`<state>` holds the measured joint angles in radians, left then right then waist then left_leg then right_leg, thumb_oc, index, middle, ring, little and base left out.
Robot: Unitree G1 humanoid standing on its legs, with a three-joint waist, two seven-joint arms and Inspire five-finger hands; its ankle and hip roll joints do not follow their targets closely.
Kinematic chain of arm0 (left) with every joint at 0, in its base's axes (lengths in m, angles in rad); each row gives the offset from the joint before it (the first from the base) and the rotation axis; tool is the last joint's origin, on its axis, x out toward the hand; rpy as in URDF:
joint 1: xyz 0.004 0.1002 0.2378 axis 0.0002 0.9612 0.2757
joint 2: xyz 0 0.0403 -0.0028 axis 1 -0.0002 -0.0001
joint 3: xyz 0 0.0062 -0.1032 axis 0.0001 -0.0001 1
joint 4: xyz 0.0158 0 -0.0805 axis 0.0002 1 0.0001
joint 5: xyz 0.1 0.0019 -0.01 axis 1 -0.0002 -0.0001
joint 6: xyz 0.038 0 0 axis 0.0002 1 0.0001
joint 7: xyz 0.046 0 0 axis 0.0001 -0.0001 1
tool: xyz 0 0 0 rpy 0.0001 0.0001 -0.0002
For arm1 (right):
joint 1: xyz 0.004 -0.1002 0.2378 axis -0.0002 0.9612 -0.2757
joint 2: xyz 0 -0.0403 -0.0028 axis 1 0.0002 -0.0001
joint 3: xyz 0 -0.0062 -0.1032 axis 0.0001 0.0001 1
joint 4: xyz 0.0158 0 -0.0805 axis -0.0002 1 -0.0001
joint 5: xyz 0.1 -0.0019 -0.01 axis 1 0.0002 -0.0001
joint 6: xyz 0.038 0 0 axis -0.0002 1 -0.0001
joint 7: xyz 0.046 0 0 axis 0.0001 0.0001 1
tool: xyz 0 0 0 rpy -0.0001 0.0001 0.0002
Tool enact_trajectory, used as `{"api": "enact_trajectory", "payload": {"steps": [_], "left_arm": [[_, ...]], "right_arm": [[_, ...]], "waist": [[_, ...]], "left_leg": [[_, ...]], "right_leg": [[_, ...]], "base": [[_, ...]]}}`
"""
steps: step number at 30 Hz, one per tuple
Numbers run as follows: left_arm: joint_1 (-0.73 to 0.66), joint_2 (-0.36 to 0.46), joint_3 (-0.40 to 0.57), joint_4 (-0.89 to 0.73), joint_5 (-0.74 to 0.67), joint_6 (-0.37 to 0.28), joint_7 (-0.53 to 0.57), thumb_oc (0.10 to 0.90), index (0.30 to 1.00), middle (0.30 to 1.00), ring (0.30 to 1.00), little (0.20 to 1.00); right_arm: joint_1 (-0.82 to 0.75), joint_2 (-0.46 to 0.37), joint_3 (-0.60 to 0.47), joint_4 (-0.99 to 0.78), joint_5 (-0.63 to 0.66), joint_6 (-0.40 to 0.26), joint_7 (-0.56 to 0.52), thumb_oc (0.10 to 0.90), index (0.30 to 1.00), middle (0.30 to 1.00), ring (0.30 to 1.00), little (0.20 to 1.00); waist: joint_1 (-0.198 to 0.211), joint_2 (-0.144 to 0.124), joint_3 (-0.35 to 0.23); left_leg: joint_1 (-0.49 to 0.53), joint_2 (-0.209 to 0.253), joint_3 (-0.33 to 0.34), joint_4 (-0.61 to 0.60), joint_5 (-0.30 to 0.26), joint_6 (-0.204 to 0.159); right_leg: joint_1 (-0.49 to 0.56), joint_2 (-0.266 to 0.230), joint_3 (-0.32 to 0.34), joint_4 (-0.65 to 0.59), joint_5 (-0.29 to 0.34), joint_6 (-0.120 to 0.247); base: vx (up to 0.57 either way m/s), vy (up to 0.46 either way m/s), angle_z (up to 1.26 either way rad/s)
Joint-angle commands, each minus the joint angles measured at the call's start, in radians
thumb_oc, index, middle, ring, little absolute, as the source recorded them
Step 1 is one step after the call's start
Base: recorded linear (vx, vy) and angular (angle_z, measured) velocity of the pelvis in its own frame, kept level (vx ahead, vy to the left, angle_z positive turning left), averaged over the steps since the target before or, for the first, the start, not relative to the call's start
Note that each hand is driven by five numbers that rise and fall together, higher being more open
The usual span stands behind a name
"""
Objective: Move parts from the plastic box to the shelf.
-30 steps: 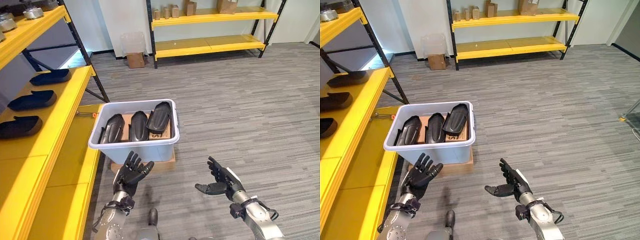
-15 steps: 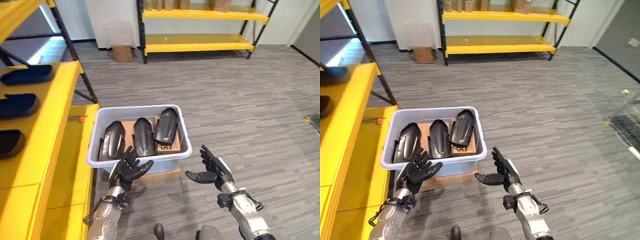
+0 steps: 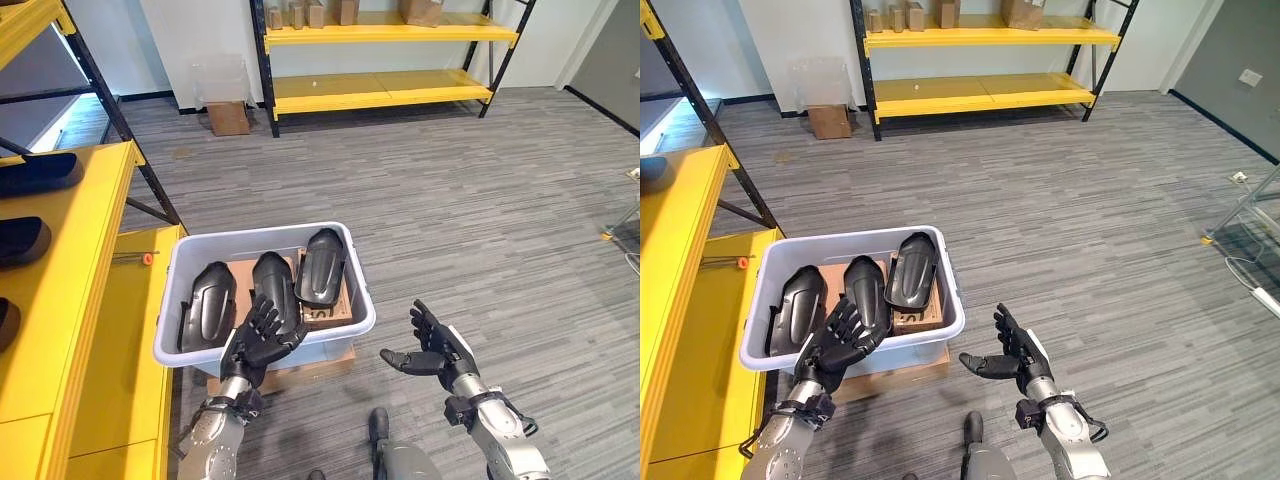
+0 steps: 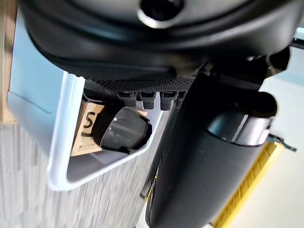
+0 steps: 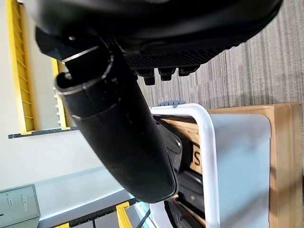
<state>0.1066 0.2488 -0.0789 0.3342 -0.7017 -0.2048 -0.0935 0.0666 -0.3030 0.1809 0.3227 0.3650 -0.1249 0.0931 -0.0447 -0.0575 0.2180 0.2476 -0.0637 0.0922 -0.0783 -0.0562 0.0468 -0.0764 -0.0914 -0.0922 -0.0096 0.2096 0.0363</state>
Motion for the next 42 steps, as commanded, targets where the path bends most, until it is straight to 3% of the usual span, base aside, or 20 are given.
{"api": "enact_trajectory", "payload": {"steps": [1,8,11,13,15,16,17,18,19,21,22,26,29,34,38,42], "left_arm": [[-0.068,0.016,0.021,-0.133,-0.028,-0.098,-0.022,0.9,1.0,1.0,1.0,1.0],[-0.046,0.018,0.018,-0.168,-0.033,-0.063,-0.057,0.9,1.0,1.0,1.0,1.0],[-0.048,0.019,0.014,-0.174,-0.061,-0.075,-0.048,0.9,1.0,1.0,1.0,1.0],[-0.068,0.016,0.009,-0.158,-0.08,-0.078,-0.05,0.9,1.0,1.0,1.0,1.0],[-0.094,0.012,0.0,-0.159,-0.074,-0.057,-0.044,0.9,1.0,1.0,1.0,1.0],[-0.102,0.008,0.0,-0.154,-0.072,-0.046,-0.047,0.9,1.0,1.0,1.0,1.0],[-0.109,0.007,-0.001,-0.134,-0.076,-0.043,-0.062,0.9,1.0,1.0,1.0,1.0],[-0.105,0.012,-0.007,-0.109,-0.086,-0.042,-0.09,0.9,1.0,1.0,1.0,1.0],[-0.102,0.013,-0.009,-0.105,-0.09,-0.042,-0.097,0.9,1.0,1.0,1.0,1.0],[-0.085,0.016,-0.011,-0.106,-0.089,-0.025,-0.117,0.9,1.0,1.0,1.0,1.0],[-0.088,0.017,-0.02,-0.087,-0.082,-0.029,-0.138,0.9,1.0,1.0,1.0,1.0],[-0.099,0.021,-0.043,-0.054,-0.042,-0.064,-0.117,0.9,1.0,1.0,1.0,1.0],[-0.098,0.037,-0.031,-0.061,-0.028,-0.072,-0.099,0.9,1.0,1.0,1.0,1.0],[-0.103,0.053,-0.013,-0.057,-0.044,-0.058,-0.103,0.9,1.0,1.0,1.0,1.0],[-0.088,0.06,-0.003,-0.068,-0.048,-0.04,-0.117,0.9,1.0,1.0,1.0,1.0],[-0.078,0.063,0.007,-0.071,-0.053,-0.029,-0.119,0.9,1.0,1.0,1.0,1.0]], "right_arm": [[-0.073,-0.016,-0.039,-0.072,0.004,-0.072,-0.023,0.9,1.0,1.0,1.0,1.0],[-0.081,-0.058,-0.071,-0.123,-0.115,-0.151,-0.093,0.9,1.0,1.0,1.0,1.0],[-0.115,-0.135,-0.1,-0.16,-0.195,-0.221,-0.086,0.9,1.0,1.0,1.0,1.0],[-0.146,-0.185,-0.1,-0.185,-0.226,-0.256,-0.103,0.9,1.0,1.0,1.0,1.0],[-0.184,-0.229,-0.096,-0.211,-0.262,-0.278,-0.15,0.9,1.0,1.0,1.0,1.0],[-0.203,-0.239,-0.093,-0.209,-0.283,-0.288,-0.163,0.9,1.0,1.0,1.0,1.0],[-0.241,-0.252,-0.089,-0.207,-0.292,-0.282,-0.17,0.9,1.0,1.0,1.0,1.0],[-0.292,-0.271,-0.084,-0.223,-0.306,-0.256,-0.175,0.9,1.0,1.0,1.0,1.0],[-0.299,-0.275,-0.083,-0.228,-0.304,-0.251,-0.173,0.9,1.0,1.0,1.0,1.0],[-0.32,-0.284,-0.081,-0.262,-0.267,-0.211,-0.143,0.9,1.0,1.0,1.0,1.0],[-0.345,-0.299,-0.076,-0.275,-0.249,-0.196,-0.122,0.9,1.0,1.0,1.0,1.0],[-0.363,-0.316,-0.055,-0.281,-0.265,-0.205,-0.084,0.9,1.0,1.0,1.0,1.0],[-0.368,-0.324,-0.033,-0.303,-0.342,-0.25,-0.064,0.9,1.0,1.0,1.0,1.0],[-0.418,-0.327,0.002,-0.325,-0.365,-0.252,-0.045,0.9,1.0,1.0,1.0,1.0],[-0.495,-0.331,0.06,-0.312,-0.379,-0.199,-0.004,0.9,1.0,1.0,1.0,1.0],[-0.552,-0.334,0.107,-0.275,-0.432,-0.209,0.029,0.9,1.0,1.0,1.0,1.0]], "waist": [[0.004,0.004,-0.065],[-0.005,0.001,-0.055],[-0.009,-0.005,-0.047],[-0.005,-0.012,-0.036],[0.026,-0.025,-0.012],[0.035,-0.028,-0.005],[0.041,-0.024,0.001],[0.042,-0.013,0.001],[0.043,-0.011,0.003],[0.049,0.004,0.005],[0.053,0.003,-0.002],[0.058,0.013,-0.023],[0.067,0.014,-0.05],[0.089,0.0,-0.061],[0.122,-0.012,-0.066],[0.145,-0.017,-0.067]], "left_leg": [[-0.025,0.03,-0.076,-0.009,-0.045,0.003],[-0.018,0.067,-0.046,0.027,-0.059,-0.016],[-0.042,0.071,-0.015,0.16,-0.108,-0.019],[-0.103,0.075,0.01,0.377,-0.087,-0.027],[-0.289,0.057,-0.02,0.593,0.006,-0.048],[-0.326,0.059,-0.019,0.613,0.014,-0.049],[-0.34,0.083,-0.008,0.564,0.021,-0.053],[-0.321,0.131,0.016,0.386,0.045,-0.067],[-0.308,0.138,0.02,0.341,0.054,-0.071],[-0.297,0.19,-0.01,0.199,0.164,-0.111],[-0.275,0.191,-0.02,0.132,0.138,-0.11],[-0.199,0.189,-0.019,0.045,0.109,-0.119],[-0.146,0.169,-0.014,0.004,0.087,-0.116],[-0.141,0.142,-0.03,-0.001,0.062,-0.101],[-0.139,0.129,-0.043,-0.004,0.049,-0.09],[-0.142,0.125,-0.055,0.003,0.044,-0.087]], "right_leg": [[0.053,0.016,-0.007,0.023,-0.116,0.08],[0.09,0.022,-0.013,0.049,-0.169,0.056],[0.09,0.026,-0.022,0.079,-0.197,0.025],[0.1,0.025,-0.029,0.087,-0.215,-0.001],[0.131,0.031,-0.019,0.071,-0.216,-0.024],[0.14,0.031,-0.016,0.071,-0.218,-0.027],[0.15,0.034,-0.021,0.075,-0.227,-0.024],[0.162,0.036,-0.03,0.081,-0.238,-0.011],[0.167,0.034,-0.031,0.082,-0.241,-0.008],[0.198,0.036,-0.025,0.07,-0.247,-0.002],[0.217,0.022,-0.018,0.043,-0.241,0.007],[0.229,-0.004,-0.03,0.015,-0.234,0.031],[0.224,-0.02,-0.056,-0.005,-0.219,0.053],[0.22,-0.031,-0.067,-0.015,-0.211,0.066],[0.229,-0.039,-0.078,-0.027,-0.208,0.071],[0.238,-0.04,-0.086,-0.026,-0.217,0.07]], "base": [[0.15,-0.102,-0.21],[0.21,-0.169,-0.07],[0.2,-0.197,0.05],[0.14,-0.18,0.01],[0.11,-0.161,0.01],[0.12,-0.048,-0.07],[0.21,0.147,-0.22],[0.21,0.196,-0.25],[0.23,0.264,-0.18],[0.19,0.279,0.14],[0.17,0.328,0.45],[0.12,0.244,-0.01],[0.12,0.18,-0.17],[0.04,0.073,0.0],[0.06,0.022,0.17],[0.06,0.06,0.17]]}}
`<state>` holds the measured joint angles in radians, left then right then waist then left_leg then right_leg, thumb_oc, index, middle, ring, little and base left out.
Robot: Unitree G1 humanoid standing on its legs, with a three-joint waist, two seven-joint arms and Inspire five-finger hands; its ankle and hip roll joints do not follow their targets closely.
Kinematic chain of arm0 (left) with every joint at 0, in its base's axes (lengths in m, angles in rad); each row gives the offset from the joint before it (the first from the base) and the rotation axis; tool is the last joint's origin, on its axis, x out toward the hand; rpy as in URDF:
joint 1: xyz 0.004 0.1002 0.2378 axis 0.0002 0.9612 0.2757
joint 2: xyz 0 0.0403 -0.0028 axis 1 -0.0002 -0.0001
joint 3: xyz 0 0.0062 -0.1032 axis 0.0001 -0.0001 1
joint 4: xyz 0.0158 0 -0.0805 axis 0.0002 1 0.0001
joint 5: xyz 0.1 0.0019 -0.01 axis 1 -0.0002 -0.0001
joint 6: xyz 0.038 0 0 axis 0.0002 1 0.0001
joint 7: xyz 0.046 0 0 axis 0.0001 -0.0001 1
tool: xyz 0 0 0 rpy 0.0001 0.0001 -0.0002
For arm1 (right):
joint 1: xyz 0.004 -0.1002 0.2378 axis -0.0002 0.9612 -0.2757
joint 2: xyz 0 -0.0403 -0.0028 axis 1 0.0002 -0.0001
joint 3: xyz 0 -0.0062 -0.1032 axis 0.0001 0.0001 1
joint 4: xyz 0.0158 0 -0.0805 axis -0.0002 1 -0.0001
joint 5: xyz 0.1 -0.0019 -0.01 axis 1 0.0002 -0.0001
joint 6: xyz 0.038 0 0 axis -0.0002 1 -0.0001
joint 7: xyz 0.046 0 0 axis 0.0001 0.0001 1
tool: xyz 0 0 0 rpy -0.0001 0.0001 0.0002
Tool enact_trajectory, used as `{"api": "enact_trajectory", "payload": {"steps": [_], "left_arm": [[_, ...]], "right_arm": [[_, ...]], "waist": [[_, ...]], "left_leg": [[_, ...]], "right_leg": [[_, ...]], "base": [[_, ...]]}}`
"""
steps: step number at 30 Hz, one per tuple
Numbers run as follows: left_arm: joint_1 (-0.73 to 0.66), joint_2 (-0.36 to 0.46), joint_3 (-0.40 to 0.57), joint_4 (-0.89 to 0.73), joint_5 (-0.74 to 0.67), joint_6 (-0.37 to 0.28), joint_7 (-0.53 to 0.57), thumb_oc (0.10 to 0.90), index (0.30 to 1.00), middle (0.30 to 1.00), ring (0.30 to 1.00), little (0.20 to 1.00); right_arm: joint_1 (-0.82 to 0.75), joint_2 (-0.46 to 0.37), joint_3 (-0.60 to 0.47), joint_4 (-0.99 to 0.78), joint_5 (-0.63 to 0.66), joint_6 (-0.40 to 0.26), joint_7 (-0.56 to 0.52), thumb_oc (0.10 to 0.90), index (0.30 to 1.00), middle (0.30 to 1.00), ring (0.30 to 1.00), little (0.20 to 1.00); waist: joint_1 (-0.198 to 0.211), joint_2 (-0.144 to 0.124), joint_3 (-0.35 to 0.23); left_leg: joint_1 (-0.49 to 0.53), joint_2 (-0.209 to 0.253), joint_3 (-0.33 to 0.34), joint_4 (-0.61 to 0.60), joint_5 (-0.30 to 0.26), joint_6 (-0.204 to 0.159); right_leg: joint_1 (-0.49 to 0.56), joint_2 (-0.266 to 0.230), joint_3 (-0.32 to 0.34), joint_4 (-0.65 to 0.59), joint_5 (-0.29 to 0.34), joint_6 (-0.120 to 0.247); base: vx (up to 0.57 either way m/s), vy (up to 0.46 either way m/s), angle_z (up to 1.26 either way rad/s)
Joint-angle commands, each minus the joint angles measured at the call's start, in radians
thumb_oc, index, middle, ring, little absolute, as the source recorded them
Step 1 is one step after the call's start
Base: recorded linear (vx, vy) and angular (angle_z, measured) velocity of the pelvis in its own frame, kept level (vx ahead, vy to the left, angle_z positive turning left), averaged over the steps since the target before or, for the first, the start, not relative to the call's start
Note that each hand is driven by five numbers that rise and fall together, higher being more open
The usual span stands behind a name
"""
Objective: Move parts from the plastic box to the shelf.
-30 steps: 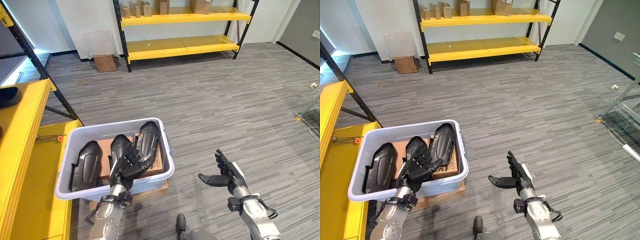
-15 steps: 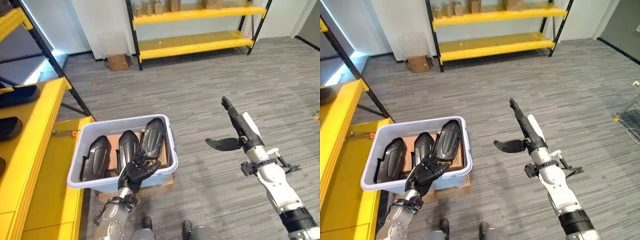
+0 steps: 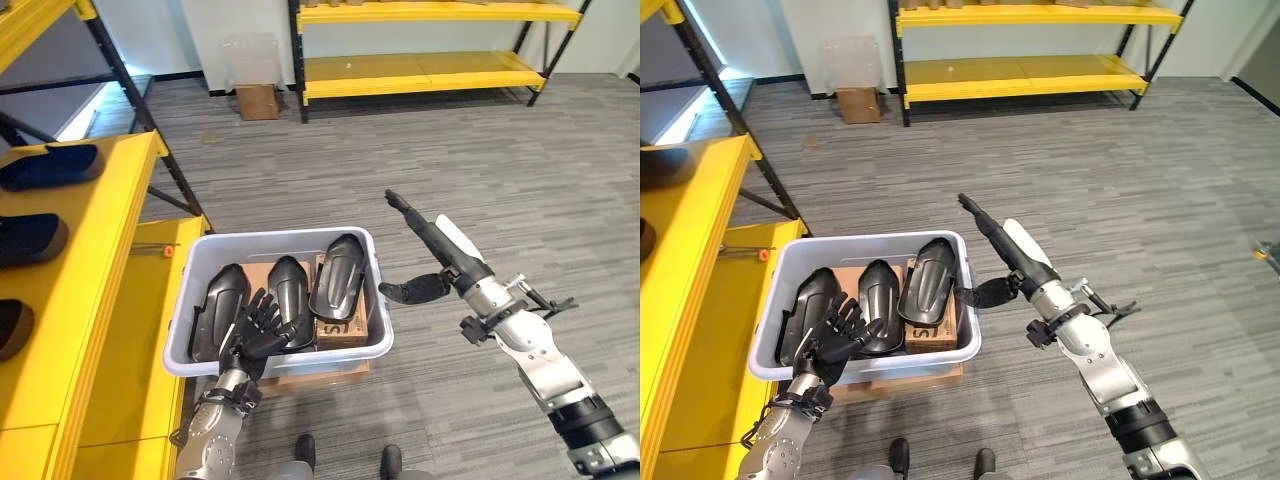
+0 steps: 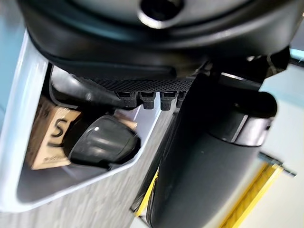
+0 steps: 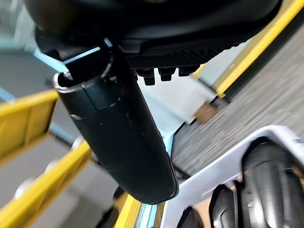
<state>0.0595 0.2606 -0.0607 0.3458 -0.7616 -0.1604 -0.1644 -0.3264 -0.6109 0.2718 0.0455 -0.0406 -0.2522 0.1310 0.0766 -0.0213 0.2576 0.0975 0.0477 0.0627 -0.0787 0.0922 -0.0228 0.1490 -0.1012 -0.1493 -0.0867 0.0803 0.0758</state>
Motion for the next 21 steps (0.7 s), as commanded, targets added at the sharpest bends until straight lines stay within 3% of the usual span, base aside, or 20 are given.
{"api": "enact_trajectory", "payload": {"steps": [1,4,6,7,9,12,16,21], "left_arm": [[-0.03,0.055,-0.011,-0.084,0.004,-0.071,-0.049,0.9,1.0,1.0,1.0,1.0],[-0.033,0.063,-0.013,-0.086,-0.003,-0.058,-0.069,0.9,1.0,1.0,1.0,1.0],[-0.039,0.073,-0.018,-0.089,0.033,-0.038,-0.09,0.9,1.0,1.0,1.0,1.0],[-0.038,0.079,-0.031,-0.093,0.07,-0.045,-0.096,0.9,1.0,1.0,1.0,1.0],[-0.039,0.124,-0.037,-0.127,0.026,-0.022,-0.081,0.9,1.0,1.0,1.0,1.0],[-0.047,0.151,-0.023,-0.139,0.001,-0.056,-0.037,0.9,1.0,1.0,1.0,1.0],[-0.114,0.144,-0.023,-0.137,-0.031,-0.036,-0.025,0.9,1.0,1.0,1.0,1.0],[-0.115,0.149,-0.032,-0.148,-0.024,-0.025,-0.025,0.9,1.0,1.0,1.0,1.0]], "right_arm": [[-0.171,-0.029,0.029,0.006,-0.022,-0.076,-0.008,0.9,1.0,1.0,1.0,1.0],[-0.212,-0.025,0.052,0.039,-0.024,-0.077,-0.01,0.9,1.0,1.0,1.0,1.0],[-0.232,-0.009,0.062,0.058,-0.03,-0.078,0.003,0.9,1.0,1.0,1.0,1.0],[-0.242,-0.005,0.067,0.065,-0.051,-0.086,0.018,0.9,1.0,1.0,1.0,1.0],[-0.234,-0.006,0.081,0.075,-0.062,-0.094,0.027,0.9,1.0,1.0,1.0,1.0],[-0.264,-0.012,0.117,0.086,-0.045,-0.06,-0.003,0.9,1.0,1.0,1.0,1.0],[-0.33,0.021,0.161,0.162,-0.088,-0.049,-0.049,0.9,1.0,1.0,1.0,1.0],[-0.35,-0.01,0.175,0.174,-0.076,-0.005,-0.047,0.9,1.0,1.0,1.0,1.0]], "waist": [[0.029,-0.055,-0.106],[0.047,-0.061,-0.104],[0.052,-0.056,-0.093],[0.045,-0.053,-0.082],[0.052,-0.064,-0.044],[0.061,-0.075,-0.031],[0.079,-0.09,0.003],[0.09,-0.089,0.036]], "left_leg": [[0.004,0.012,-0.027,0.007,-0.105,-0.017],[-0.027,0.002,-0.037,0.033,-0.108,-0.008],[-0.044,-0.01,-0.066,0.067,-0.116,0.017],[-0.048,-0.016,-0.085,0.084,-0.121,0.028],[-0.07,-0.033,-0.118,0.154,-0.152,0.03],[-0.11,-0.008,-0.116,0.151,-0.15,0.02],[-0.168,0.015,-0.113,0.143,-0.117,-0.002],[-0.211,0.019,-0.128,0.158,-0.106,-0.018]], "right_leg": [[0.014,-0.03,-0.032,0.058,-0.094,0.03],[0.015,-0.037,-0.047,0.108,-0.123,0.033],[-0.036,-0.048,-0.046,0.253,-0.14,0.041],[-0.093,-0.055,-0.008,0.314,-0.125,0.048],[-0.137,-0.083,0.021,0.252,-0.046,0.059],[-0.127,-0.058,0.033,0.189,-0.073,0.054],[-0.125,-0.046,0.011,0.143,-0.075,0.048],[-0.121,-0.042,-0.002,0.136,-0.09,0.039]], "base": [[0.0,0.106,0.04],[0.0,0.088,0.01],[0.04,0.064,0.08],[0.1,-0.062,0.08],[0.11,-0.239,0.22],[-0.07,-0.242,0.11],[-0.09,-0.177,0.0],[0.0,-0.057,0.08]]}}
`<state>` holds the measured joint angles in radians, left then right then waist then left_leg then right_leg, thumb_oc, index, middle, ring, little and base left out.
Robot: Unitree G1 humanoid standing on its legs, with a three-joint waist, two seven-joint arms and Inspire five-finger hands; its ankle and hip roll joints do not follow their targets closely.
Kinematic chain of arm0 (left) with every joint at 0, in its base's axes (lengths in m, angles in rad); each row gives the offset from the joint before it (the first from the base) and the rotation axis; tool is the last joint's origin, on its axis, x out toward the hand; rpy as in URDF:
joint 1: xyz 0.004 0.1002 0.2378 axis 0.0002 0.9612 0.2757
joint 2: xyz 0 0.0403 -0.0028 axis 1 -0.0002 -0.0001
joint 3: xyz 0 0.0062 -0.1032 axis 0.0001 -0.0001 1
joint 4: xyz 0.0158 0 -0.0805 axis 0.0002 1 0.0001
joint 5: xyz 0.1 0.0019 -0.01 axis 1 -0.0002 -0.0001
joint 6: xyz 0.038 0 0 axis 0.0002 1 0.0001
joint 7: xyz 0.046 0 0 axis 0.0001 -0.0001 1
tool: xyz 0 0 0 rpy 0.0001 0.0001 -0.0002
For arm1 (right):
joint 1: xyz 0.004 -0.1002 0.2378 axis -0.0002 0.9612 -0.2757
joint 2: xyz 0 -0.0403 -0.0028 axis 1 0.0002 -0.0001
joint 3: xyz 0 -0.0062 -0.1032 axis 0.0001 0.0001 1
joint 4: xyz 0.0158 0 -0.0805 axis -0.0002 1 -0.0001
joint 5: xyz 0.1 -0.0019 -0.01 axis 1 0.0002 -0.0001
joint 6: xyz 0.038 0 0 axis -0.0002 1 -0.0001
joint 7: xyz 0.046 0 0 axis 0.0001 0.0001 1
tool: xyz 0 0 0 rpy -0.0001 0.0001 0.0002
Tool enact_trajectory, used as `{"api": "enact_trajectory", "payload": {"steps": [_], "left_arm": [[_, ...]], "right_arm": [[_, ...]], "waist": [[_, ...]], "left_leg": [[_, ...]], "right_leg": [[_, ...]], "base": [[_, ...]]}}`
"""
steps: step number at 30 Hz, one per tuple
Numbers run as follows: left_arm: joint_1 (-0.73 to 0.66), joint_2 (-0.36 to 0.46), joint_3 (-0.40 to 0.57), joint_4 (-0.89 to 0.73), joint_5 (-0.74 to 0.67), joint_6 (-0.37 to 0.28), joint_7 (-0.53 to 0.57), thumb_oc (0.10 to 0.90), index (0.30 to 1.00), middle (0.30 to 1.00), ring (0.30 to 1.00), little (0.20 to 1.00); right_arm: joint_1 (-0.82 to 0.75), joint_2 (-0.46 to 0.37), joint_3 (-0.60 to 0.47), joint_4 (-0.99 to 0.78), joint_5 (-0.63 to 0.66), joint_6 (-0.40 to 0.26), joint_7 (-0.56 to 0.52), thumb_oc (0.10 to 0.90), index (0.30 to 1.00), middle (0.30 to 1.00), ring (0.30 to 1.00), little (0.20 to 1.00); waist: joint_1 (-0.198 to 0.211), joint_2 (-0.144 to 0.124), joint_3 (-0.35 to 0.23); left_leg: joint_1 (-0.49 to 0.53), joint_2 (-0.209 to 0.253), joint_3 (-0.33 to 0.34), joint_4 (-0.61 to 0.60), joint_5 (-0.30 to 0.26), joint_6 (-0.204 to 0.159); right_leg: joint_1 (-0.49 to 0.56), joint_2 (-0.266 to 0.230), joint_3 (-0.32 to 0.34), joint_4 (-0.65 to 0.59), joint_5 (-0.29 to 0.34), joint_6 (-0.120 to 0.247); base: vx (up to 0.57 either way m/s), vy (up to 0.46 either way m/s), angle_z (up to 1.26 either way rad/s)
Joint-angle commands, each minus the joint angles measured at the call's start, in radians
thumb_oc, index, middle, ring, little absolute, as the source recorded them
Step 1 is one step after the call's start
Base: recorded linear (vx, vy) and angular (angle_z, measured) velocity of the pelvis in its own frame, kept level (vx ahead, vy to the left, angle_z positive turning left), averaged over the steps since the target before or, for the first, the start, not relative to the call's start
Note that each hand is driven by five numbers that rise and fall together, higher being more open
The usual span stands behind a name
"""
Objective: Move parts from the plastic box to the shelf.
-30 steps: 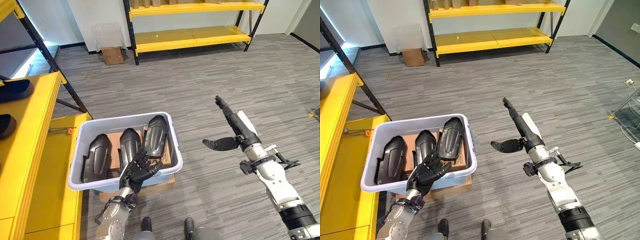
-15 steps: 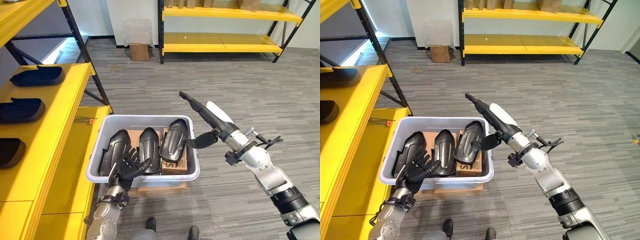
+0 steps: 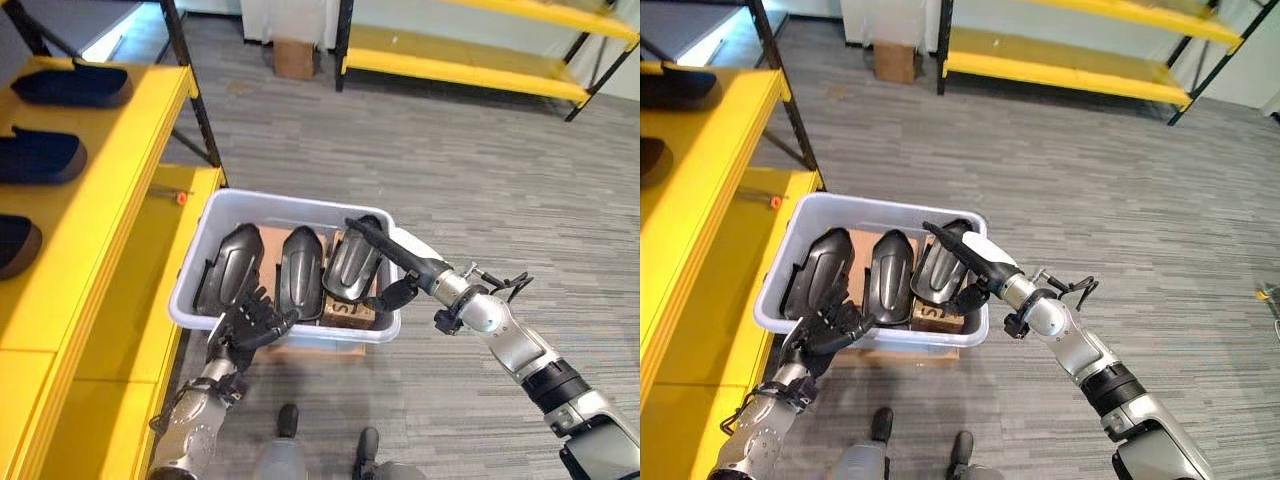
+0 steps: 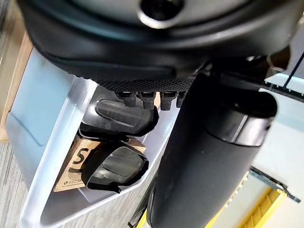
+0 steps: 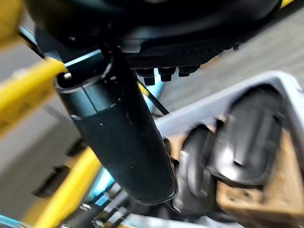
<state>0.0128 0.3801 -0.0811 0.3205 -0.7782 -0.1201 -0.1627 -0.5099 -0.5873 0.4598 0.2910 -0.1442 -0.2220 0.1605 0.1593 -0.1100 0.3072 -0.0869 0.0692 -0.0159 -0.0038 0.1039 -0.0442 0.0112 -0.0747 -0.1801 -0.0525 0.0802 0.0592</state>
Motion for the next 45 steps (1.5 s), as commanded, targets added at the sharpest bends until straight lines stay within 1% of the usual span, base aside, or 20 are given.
{"api": "enact_trajectory", "payload": {"steps": [1,5,8,10,11,13,14,16,20,23,25,27,28,29,34,35,38,39,43,45], "left_arm": [[-0.072,0.036,-0.016,-0.126,-0.014,-0.066,-0.028,0.9,1.0,1.0,1.0,1.0],[-0.133,0.056,-0.039,-0.131,-0.056,-0.094,-0.003,0.9,1.0,1.0,1.0,1.0],[-0.155,0.055,-0.05,-0.125,-0.067,-0.101,0.015,0.9,1.0,1.0,1.0,1.0],[-0.189,0.043,-0.069,-0.116,-0.075,-0.117,0.041,0.9,1.0,1.0,1.0,1.0],[-0.211,0.033,-0.083,-0.109,-0.084,-0.129,0.051,0.9,1.0,1.0,1.0,1.0],[-0.229,0.017,-0.098,-0.107,-0.092,-0.139,0.061,0.9,1.0,1.0,1.0,1.0],[-0.231,0.013,-0.1,-0.108,-0.092,-0.141,0.063,0.9,1.0,1.0,1.0,1.0],[-0.229,-0.013,-0.114,-0.125,-0.119,-0.154,0.077,0.9,1.0,1.0,1.0,1.0],[-0.227,-0.036,-0.123,-0.13,-0.129,-0.155,0.07,0.9,1.0,1.0,1.0,1.0],[-0.22,-0.045,-0.131,-0.134,-0.139,-0.161,0.08,0.9,1.0,1.0,1.0,1.0],[-0.214,-0.055,-0.142,-0.134,-0.139,-0.176,0.09,0.9,1.0,1.0,1.0,1.0],[-0.212,-0.055,-0.142,-0.137,-0.137,-0.177,0.092,0.9,1.0,1.0,1.0,1.0],[-0.207,-0.066,-0.147,-0.146,-0.132,-0.183,0.104,0.9,1.0,1.0,1.0,1.0],[-0.206,-0.069,-0.147,-0.15,-0.131,-0.186,0.107,0.9,1.0,1.0,1.0,1.0],[-0.191,-0.069,-0.148,-0.17,-0.148,-0.197,0.126,0.9,1.0,1.0,1.0,1.0],[-0.19,-0.073,-0.148,-0.175,-0.148,-0.204,0.146,0.9,1.0,1.0,1.0,1.0],[-0.187,-0.083,-0.152,-0.175,-0.14,-0.221,0.147,0.9,1.0,1.0,1.0,1.0],[-0.185,-0.091,-0.16,-0.177,-0.14,-0.235,0.159,0.9,1.0,1.0,1.0,1.0],[-0.18,-0.104,-0.169,-0.173,-0.139,-0.251,0.169,0.9,1.0,1.0,1.0,1.0],[-0.176,-0.103,-0.172,-0.171,-0.145,-0.255,0.168,0.9,1.0,1.0,1.0,1.0]], "right_arm": [[-0.172,-0.044,-0.012,-0.064,0.036,-0.017,-0.069,0.9,1.0,1.0,1.0,1.0],[-0.262,-0.059,0.02,0.021,0.033,0.024,-0.166,0.9,1.0,1.0,1.0,1.0],[-0.298,-0.053,0.028,0.059,0.034,0.04,-0.221,0.9,1.0,1.0,1.0,1.0],[-0.373,-0.027,0.04,0.12,0.043,0.065,-0.301,0.9,1.0,1.0,1.0,1.0],[-0.432,0.001,0.041,0.163,0.069,0.088,-0.355,0.9,1.0,1.0,1.0,1.0],[-0.495,0.036,0.033,0.198,0.066,0.113,-0.394,0.9,1.0,1.0,1.0,1.0],[-0.503,0.041,0.033,0.197,0.064,0.118,-0.398,0.9,1.0,1.0,1.0,1.0],[-0.529,0.076,0.026,0.155,0.077,0.17,-0.474,0.9,1.0,1.0,1.0,1.0],[-0.55,0.125,0.01,0.108,0.146,0.238,-0.495,0.9,1.0,1.0,1.0,1.0],[-0.557,0.153,0.004,0.084,0.185,0.259,-0.503,0.9,1.0,1.0,1.0,1.0],[-0.561,0.197,0.002,0.029,0.196,0.308,-0.511,0.9,1.0,1.0,1.0,1.0],[-0.558,0.204,0.005,0.012,0.194,0.332,-0.516,0.9,1.0,1.0,1.0,1.0],[-0.536,0.225,0.016,-0.009,0.187,0.456,-0.591,0.9,1.0,1.0,1.0,1.0],[-0.529,0.227,0.013,-0.008,0.193,0.476,-0.613,0.9,1.0,1.0,1.0,1.0],[-0.464,0.218,-0.018,-0.026,0.202,0.491,-0.657,0.9,1.0,1.0,1.0,1.0],[-0.421,0.218,-0.029,-0.05,0.114,0.469,-0.67,0.9,1.0,1.0,1.0,1.0],[-0.388,0.216,-0.028,-0.084,0.026,0.469,-0.673,0.9,1.0,1.0,1.0,1.0],[-0.365,0.215,-0.021,-0.12,-0.079,0.468,-0.674,0.9,1.0,1.0,1.0,1.0],[-0.339,0.214,-0.003,-0.163,-0.214,0.474,-0.706,0.9,1.0,1.0,1.0,1.0],[-0.331,0.211,-0.003,-0.175,-0.235,0.471,-0.704,0.9,1.0,1.0,1.0,1.0]], "waist": [[0.008,0.002,-0.001],[0.013,0.022,0.081],[0.015,0.029,0.102],[0.017,0.046,0.127],[0.02,0.063,0.141],[0.025,0.085,0.154],[0.025,0.088,0.156],[0.021,0.117,0.17],[0.017,0.14,0.18],[0.017,0.151,0.181],[0.013,0.163,0.187],[0.012,0.165,0.189],[0.004,0.172,0.195],[0.001,0.172,0.197],[-0.015,0.173,0.204],[-0.027,0.171,0.21],[-0.038,0.171,0.213],[-0.049,0.172,0.213],[-0.064,0.177,0.213],[-0.067,0.178,0.213]], "left_leg": [[-0.042,-0.002,-0.052,0.09,-0.115,0.002],[-0.139,-0.011,-0.064,0.136,-0.109,0.0],[-0.164,-0.015,-0.067,0.145,-0.106,0.001],[-0.202,-0.022,-0.069,0.15,-0.097,0.002],[-0.223,-0.029,-0.069,0.153,-0.092,0.004],[-0.242,-0.041,-0.072,0.159,-0.09,0.009],[-0.245,-0.043,-0.072,0.16,-0.09,0.01],[-0.255,-0.055,-0.067,0.167,-0.09,0.016],[-0.252,-0.061,-0.059,0.161,-0.09,0.02],[-0.247,-0.064,-0.054,0.156,-0.09,0.021],[-0.24,-0.068,-0.048,0.155,-0.092,0.027],[-0.238,-0.068,-0.046,0.155,-0.092,0.028],[-0.229,-0.07,-0.038,0.151,-0.093,0.031],[-0.229,-0.07,-0.036,0.151,-0.094,0.032],[-0.224,-0.066,-0.025,0.143,-0.097,0.034],[-0.221,-0.064,-0.018,0.142,-0.099,0.035],[-0.223,-0.064,-0.011,0.14,-0.099,0.037],[-0.226,-0.064,-0.006,0.14,-0.1,0.039],[-0.229,-0.063,0.004,0.137,-0.1,0.041],[-0.234,-0.064,0.006,0.139,-0.102,0.041]], "right_leg": [[0.007,-0.068,0.031,0.108,-0.095,0.053],[-0.065,-0.064,0.047,0.141,-0.112,0.041],[-0.089,-0.061,0.05,0.149,-0.116,0.036],[-0.127,-0.059,0.054,0.158,-0.119,0.027],[-0.153,-0.06,0.056,0.167,-0.122,0.023],[-0.179,-0.063,0.058,0.179,-0.126,0.016],[-0.183,-0.064,0.058,0.182,-0.127,0.016],[-0.207,-0.075,0.063,0.199,-0.13,0.011],[-0.219,-0.083,0.07,0.203,-0.128,0.009],[-0.221,-0.089,0.072,0.203,-0.128,0.009],[-0.228,-0.094,0.079,0.212,-0.126,0.01],[-0.23,-0.096,0.08,0.214,-0.125,0.011],[-0.233,-0.098,0.089,0.219,-0.122,0.01],[-0.234,-0.098,0.091,0.22,-0.122,0.01],[-0.241,-0.096,0.101,0.221,-0.118,0.012],[-0.244,-0.095,0.107,0.221,-0.115,0.015],[-0.252,-0.094,0.112,0.222,-0.112,0.016],[-0.262,-0.094,0.118,0.224,-0.11,0.016],[-0.271,-0.094,0.126,0.222,-0.107,0.015],[-0.278,-0.095,0.127,0.224,-0.106,0.016]], "base": [[-0.06,-0.014,0.08],[-0.18,-0.013,0.1],[-0.11,0.014,0.02],[-0.14,0.09,0.0],[-0.11,0.147,-0.05],[-0.08,0.141,-0.06],[-0.04,0.119,-0.06],[-0.03,0.192,0.01],[-0.01,0.115,0.05],[0.0,0.09,-0.07],[0.0,0.095,-0.02],[0.0,0.087,-0.07],[0.0,0.103,-0.08],[0.0,0.099,-0.07],[-0.01,0.041,-0.03],[-0.01,0.021,-0.09],[-0.01,0.046,-0.11],[-0.01,0.059,-0.07],[0.0,0.054,-0.08],[-0.01,0.027,-0.03]]}}
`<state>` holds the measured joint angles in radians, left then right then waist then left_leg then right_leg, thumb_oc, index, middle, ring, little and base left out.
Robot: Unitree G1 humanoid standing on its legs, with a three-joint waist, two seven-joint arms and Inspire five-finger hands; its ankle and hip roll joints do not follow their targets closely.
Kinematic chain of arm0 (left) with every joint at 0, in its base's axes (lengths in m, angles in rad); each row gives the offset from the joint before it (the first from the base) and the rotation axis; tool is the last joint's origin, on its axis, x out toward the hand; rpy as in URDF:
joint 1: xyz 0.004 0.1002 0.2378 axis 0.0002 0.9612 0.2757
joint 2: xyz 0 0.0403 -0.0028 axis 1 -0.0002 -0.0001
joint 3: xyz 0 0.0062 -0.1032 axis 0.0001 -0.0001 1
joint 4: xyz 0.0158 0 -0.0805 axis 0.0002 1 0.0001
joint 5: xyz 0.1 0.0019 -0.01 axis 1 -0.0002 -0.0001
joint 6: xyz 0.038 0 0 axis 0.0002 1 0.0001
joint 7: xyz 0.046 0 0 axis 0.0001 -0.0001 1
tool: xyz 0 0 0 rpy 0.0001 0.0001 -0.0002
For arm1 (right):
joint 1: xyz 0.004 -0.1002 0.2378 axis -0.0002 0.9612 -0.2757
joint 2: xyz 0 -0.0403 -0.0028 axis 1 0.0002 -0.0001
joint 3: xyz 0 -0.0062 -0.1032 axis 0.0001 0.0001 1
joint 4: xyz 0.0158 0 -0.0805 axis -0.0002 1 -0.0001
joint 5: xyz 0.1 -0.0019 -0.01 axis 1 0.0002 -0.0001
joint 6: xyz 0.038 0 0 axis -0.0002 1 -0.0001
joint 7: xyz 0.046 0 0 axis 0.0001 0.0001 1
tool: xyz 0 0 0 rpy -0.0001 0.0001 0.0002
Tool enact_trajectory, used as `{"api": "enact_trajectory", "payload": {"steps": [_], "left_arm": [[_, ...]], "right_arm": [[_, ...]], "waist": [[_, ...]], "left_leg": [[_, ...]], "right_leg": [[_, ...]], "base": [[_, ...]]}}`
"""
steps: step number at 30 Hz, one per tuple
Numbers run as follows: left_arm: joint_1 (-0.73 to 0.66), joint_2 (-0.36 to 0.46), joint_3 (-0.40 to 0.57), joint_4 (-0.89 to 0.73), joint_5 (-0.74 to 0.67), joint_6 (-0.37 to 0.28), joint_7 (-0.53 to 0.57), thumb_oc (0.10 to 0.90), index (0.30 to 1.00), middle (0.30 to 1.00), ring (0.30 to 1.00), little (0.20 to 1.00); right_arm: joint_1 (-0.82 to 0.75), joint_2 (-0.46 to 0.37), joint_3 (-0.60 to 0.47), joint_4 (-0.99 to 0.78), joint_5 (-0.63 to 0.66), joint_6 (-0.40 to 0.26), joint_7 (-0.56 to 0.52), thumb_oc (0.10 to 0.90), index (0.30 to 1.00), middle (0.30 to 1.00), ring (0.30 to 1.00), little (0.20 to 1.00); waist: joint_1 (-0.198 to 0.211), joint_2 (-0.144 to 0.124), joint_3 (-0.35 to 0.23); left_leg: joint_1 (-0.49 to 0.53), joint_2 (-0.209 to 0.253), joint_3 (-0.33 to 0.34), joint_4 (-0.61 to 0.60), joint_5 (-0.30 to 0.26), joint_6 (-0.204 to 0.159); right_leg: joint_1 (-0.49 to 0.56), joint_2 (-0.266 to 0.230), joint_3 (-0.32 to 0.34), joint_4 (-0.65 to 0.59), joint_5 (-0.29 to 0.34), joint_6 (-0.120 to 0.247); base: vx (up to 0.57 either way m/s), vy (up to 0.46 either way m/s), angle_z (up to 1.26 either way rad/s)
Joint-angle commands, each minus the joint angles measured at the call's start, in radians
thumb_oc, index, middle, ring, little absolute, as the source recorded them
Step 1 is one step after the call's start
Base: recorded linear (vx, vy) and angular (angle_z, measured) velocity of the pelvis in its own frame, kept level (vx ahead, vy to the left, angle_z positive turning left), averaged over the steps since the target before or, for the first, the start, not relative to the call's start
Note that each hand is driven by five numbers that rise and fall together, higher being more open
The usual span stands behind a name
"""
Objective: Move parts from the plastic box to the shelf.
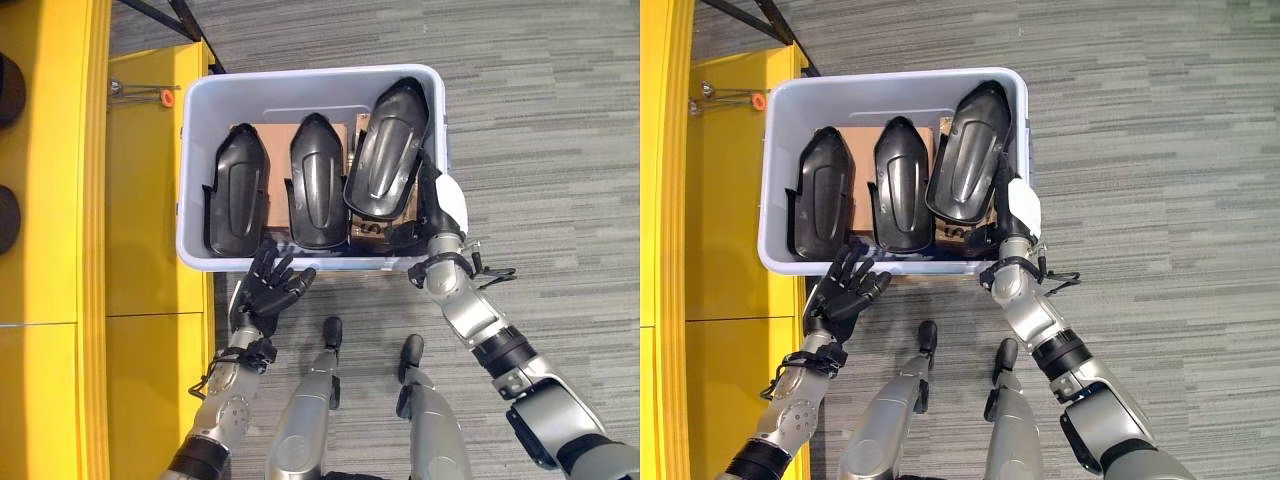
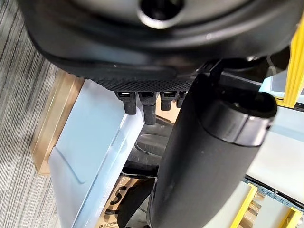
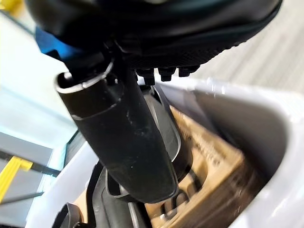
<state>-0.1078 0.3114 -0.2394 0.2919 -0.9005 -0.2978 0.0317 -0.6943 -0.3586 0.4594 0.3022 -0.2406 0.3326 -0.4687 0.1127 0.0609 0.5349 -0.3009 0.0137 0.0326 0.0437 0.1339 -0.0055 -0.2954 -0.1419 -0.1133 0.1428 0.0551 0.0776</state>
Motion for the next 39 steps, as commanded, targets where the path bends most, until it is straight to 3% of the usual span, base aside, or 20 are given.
{"api": "enact_trajectory", "payload": {"steps": [1,4,7,12,25,30,33,39], "left_arm": [[-0.055,-0.035,-0.016,-0.14,-0.026,-0.083,-0.029,0.9,1.0,1.0,1.0,1.0],[-0.054,-0.039,-0.021,-0.145,-0.02,-0.087,-0.028,0.9,1.0,1.0,1.0,1.0],[-0.052,-0.04,-0.025,-0.142,-0.03,-0.096,-0.034,0.9,1.0,1.0,1.0,1.0],[-0.051,-0.04,-0.03,-0.146,-0.033,-0.092,-0.03,0.9,1.0,1.0,1.0,1.0],[-0.048,-0.041,-0.039,-0.162,-0.032,-0.08,-0.015,0.9,1.0,1.0,1.0,1.0],[-0.056,-0.042,-0.049,-0.164,-0.038,-0.078,-0.014,0.9,1.0,1.0,1.0,1.0],[-0.062,-0.046,-0.059,-0.158,-0.043,-0.084,-0.015,0.9,1.0,1.0,1.0,1.0],[-0.072,-0.053,-0.089,-0.169,-0.039,-0.102,-0.013,0.9,1.0,1.0,1.0,1.0]], "right_arm": [[-0.143,-0.021,0.0,-0.195,-0.151,-0.085,-0.066,0.9,1.0,1.0,1.0,1.0],[-0.143,-0.022,0.021,-0.194,-0.183,-0.085,-0.053,0.9,1.0,1.0,1.0,1.0],[-0.147,-0.018,0.041,-0.188,-0.231,-0.135,-0.064,0.9,1.0,1.0,1.0,1.0],[-0.168,-0.019,0.053,-0.236,-0.256,-0.158,-0.037,0.9,1.0,1.0,1.0,1.0],[-0.177,0.007,0.11,-0.256,-0.208,-0.12,0.036,0.9,1.0,1.0,1.0,1.0],[-0.178,0.033,0.13,-0.185,-0.155,-0.097,-0.004,0.9,1.0,1.0,1.0,1.0],[-0.187,0.047,0.139,-0.132,-0.148,-0.123,-0.029,0.9,1.0,1.0,1.0,1.0],[-0.196,0.056,0.142,-0.1,-0.137,-0.113,-0.068,0.9,1.0,1.0,1.0,1.0]], "waist": [[-0.023,0.007,-0.015],[-0.024,0.01,-0.015],[-0.024,0.015,-0.015],[-0.022,0.019,-0.015],[-0.019,0.03,-0.015],[-0.013,0.035,-0.015],[-0.009,0.04,-0.015],[-0.009,0.055,-0.015]], "left_leg": [[-0.023,-0.009,-0.041,0.092,-0.132,0.002],[-0.029,-0.008,-0.037,0.092,-0.133,0.004],[-0.036,-0.008,-0.032,0.095,-0.133,0.006],[-0.039,-0.01,-0.031,0.1,-0.134,0.007],[-0.063,-0.017,-0.035,0.113,-0.134,0.013],[-0.098,-0.025,-0.04,0.129,-0.132,0.018],[-0.13,-0.032,-0.043,0.142,-0.13,0.023],[-0.261,-0.057,-0.053,0.225,-0.139,0.037]], "right_leg": [[0.023,-0.028,0.061,0.03,-0.08,-0.001],[0.016,-0.029,0.061,0.027,-0.079,-0.003],[0.008,-0.031,0.059,0.029,-0.077,-0.003],[-0.001,-0.034,0.056,0.036,-0.076,-0.004],[-0.034,-0.041,0.06,0.06,-0.079,-0.005],[-0.067,-0.046,0.058,0.075,-0.076,-0.004],[-0.098,-0.048,0.058,0.088,-0.074,-0.004],[-0.228,-0.039,0.077,0.167,-0.08,-0.011]], "base": [[-0.01,0.022,-0.08],[-0.01,0.02,-0.09],[0.0,0.011,-0.03],[0.0,0.0,0.0],[0.0,0.008,0.0],[0.01,0.024,0.01],[0.02,0.052,0.03],[0.0,0.053,0.07]]}}
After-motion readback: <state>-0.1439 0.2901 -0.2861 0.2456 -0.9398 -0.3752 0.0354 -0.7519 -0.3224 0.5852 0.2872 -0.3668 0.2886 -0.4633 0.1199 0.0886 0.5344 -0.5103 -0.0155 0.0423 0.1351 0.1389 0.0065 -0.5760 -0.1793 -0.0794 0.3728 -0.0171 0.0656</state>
